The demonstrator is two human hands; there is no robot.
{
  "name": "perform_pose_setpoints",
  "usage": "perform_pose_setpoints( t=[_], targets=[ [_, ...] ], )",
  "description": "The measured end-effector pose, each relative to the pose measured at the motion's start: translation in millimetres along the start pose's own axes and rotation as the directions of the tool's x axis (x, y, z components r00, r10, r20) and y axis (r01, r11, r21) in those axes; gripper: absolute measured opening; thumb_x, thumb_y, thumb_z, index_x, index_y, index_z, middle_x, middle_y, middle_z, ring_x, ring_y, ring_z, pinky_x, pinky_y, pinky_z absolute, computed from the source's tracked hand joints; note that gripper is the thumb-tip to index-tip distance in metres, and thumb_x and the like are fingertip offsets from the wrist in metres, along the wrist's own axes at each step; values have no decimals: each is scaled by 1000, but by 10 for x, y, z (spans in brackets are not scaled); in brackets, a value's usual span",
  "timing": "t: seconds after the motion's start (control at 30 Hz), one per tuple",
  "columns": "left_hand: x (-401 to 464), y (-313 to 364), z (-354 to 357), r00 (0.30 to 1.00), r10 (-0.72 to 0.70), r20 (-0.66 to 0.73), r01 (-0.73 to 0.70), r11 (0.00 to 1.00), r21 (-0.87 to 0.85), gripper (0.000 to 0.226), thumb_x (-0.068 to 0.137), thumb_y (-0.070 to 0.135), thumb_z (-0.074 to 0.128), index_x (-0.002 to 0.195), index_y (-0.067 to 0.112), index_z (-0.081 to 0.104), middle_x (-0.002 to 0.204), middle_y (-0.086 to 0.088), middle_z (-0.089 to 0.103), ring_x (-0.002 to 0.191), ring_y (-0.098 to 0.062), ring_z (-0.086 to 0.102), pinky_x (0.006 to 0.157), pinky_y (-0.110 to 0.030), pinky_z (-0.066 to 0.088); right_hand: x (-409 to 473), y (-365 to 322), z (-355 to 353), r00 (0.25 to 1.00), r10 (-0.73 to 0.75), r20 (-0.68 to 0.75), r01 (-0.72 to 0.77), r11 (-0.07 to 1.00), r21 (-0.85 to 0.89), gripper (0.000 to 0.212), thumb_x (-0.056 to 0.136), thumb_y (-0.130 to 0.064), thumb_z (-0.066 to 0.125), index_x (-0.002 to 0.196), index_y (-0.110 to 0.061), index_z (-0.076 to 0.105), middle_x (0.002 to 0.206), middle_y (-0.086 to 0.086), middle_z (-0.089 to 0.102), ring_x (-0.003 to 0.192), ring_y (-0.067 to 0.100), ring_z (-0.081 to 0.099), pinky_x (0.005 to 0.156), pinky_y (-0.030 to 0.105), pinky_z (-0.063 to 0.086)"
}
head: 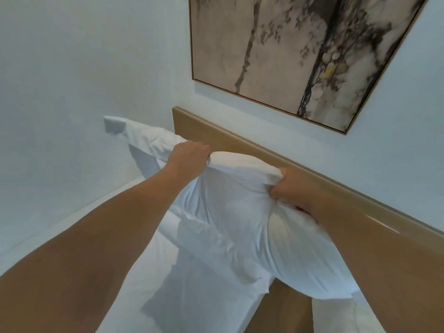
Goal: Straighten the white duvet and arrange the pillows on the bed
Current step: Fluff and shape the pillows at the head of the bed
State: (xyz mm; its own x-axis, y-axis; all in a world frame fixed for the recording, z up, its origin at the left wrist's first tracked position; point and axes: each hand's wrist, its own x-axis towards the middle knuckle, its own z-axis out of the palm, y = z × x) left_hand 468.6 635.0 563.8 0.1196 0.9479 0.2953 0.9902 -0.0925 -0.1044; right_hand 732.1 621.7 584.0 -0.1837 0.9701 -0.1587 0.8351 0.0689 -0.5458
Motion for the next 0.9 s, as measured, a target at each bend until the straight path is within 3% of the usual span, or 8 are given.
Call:
perform_pose_setpoints(
  t=[0.17,0.33,0.43,0.5,0.6,0.67,0.77,0.9],
  targets=[
    [1047,-280,281,973,52,-224,-50,999,15,27,78,1,56,100,12,68,89,-8,70,79,-33,62,62,-33,39,918,-121,-225,958,-115,-264,53,972,-230,12,79,-26,55,91,-29,56,87,-5,59,81,22,56,71,29,39],
    [1450,-468,1376,986,-3,-164,10,999,42,23,70,-1,57,87,12,65,80,-7,65,72,-31,57,60,-30,29,1834,242,457,955,-175,-240,69,917,-392,12,79,-20,52,87,-25,44,93,1,58,88,27,57,68,32,43],
    [1252,-454,2760,976,-216,22,216,976,-3,28,81,7,50,104,16,63,102,-7,62,99,-33,57,80,-39,44,2284,812,1529,968,-242,-63,195,888,-417,24,81,-31,57,96,-22,42,103,1,53,94,25,54,69,31,38],
    [991,-309,3804,863,-422,278,446,894,-26,37,87,10,46,122,20,51,125,-7,49,119,-31,45,95,-45,42,2483,1359,2347,970,-222,96,242,893,-380,47,83,-51,49,119,-23,40,122,2,45,116,24,48,89,34,38],
    [598,-37,5136,685,-503,527,688,686,-239,63,92,14,41,151,26,19,158,-12,9,141,-35,22,114,-44,26,2802,2267,3271,983,-123,134,174,857,-486,87,77,-78,1,151,-33,-12,159,3,-12,148,26,-10,115,49,-10],
    [471,159,5682,770,-499,397,635,660,-401,72,91,26,38,155,30,5,160,-3,-16,145,-32,12,115,-44,25,2999,2728,3622,988,-154,19,139,828,-544,83,77,-81,-9,142,-37,-34,155,4,-34,143,27,-30,111,56,-21],
    [393,326,6113,810,-544,217,571,651,-500,87,86,26,50,153,35,-3,159,6,-22,139,-30,23,103,-46,39,3126,2983,4000,949,-284,-139,157,806,-571,82,87,-75,6,149,-30,-22,159,11,-22,145,30,-22,113,60,-15],
    [388,411,6267,840,-536,86,533,782,-323,92,90,41,55,153,30,-10,159,1,-25,147,-29,-7,105,-46,36,3066,3020,4364,898,-366,-243,165,794,-586,82,92,-69,15,153,-22,-11,160,15,-15,147,33,-14,114,62,-9]
  ],
)
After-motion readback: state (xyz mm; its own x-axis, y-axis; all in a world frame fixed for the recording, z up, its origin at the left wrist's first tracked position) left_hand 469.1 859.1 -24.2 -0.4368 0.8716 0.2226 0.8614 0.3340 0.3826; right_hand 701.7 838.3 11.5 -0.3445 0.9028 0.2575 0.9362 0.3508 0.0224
